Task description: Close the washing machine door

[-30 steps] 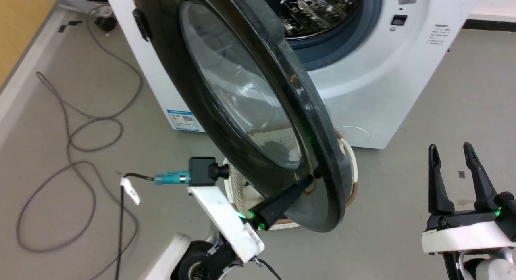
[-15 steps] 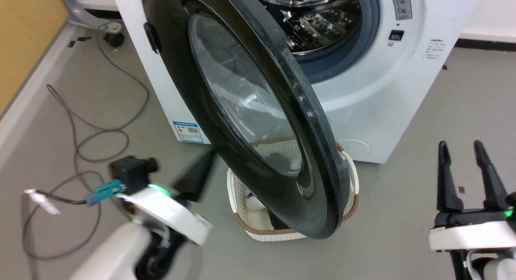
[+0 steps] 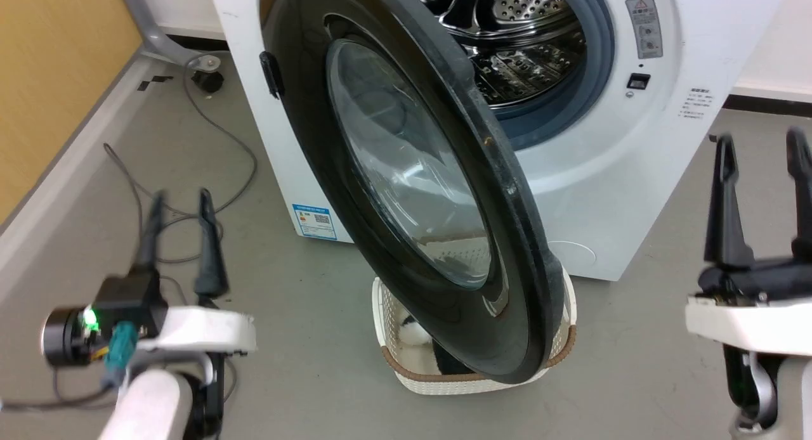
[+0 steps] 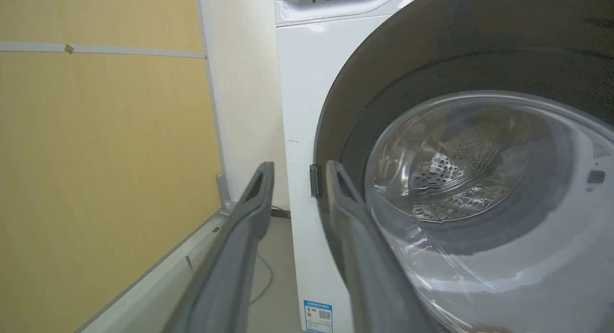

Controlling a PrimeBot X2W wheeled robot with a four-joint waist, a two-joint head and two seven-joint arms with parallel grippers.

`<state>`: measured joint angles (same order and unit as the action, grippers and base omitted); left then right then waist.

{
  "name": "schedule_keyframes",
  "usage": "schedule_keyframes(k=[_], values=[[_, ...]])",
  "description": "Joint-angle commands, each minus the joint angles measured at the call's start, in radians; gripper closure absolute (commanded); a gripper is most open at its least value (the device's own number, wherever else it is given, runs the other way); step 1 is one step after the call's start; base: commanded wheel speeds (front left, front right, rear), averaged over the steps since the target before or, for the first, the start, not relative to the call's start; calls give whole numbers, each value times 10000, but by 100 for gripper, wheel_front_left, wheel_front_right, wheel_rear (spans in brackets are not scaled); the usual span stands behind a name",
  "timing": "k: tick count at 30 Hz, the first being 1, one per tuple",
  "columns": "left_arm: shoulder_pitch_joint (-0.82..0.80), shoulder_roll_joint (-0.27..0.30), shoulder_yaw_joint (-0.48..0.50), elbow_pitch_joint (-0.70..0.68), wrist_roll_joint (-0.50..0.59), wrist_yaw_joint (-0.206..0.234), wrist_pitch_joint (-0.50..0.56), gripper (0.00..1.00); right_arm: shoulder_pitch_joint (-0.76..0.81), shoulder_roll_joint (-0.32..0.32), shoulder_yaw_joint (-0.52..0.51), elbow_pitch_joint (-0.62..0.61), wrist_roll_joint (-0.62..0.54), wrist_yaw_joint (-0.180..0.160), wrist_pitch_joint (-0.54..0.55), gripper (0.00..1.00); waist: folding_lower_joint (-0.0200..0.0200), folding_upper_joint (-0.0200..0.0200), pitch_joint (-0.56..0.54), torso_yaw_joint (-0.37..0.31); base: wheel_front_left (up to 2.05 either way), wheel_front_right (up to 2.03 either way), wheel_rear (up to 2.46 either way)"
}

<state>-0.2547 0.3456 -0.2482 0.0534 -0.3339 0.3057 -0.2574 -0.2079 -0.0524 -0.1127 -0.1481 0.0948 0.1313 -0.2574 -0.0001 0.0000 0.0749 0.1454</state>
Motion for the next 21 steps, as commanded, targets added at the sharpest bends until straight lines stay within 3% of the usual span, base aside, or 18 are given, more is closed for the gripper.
schedule_keyframes(k=[1,2,3,4,15,21], values=[[340,-169,216,-171,262,110,-42,0,-274,22,215,-249,-54,-6,-44,0,1,0,-24,40,0,0,0],[520,-221,316,-262,479,160,-42,0,-384,22,326,-418,-46,-6,-44,53,1,0,-34,59,0,0,0],[700,-271,389,-311,656,172,-42,0,-502,22,441,-565,2,-6,-44,90,1,0,-40,82,0,0,0],[862,-361,483,-357,762,175,-42,0,-612,22,615,-679,64,-6,-44,100,1,0,-48,109,0,0,0],[1979,-1419,1502,-824,1500,-409,-43,0,-1801,-409,3355,-2283,1179,-6,-44,100,1,0,-19,348,0,0,0],[2149,-1664,1942,-832,2073,-676,-43,0,-1598,-996,5446,-2032,1609,-6,-44,100,1,0,-6,361,0,0,0]])
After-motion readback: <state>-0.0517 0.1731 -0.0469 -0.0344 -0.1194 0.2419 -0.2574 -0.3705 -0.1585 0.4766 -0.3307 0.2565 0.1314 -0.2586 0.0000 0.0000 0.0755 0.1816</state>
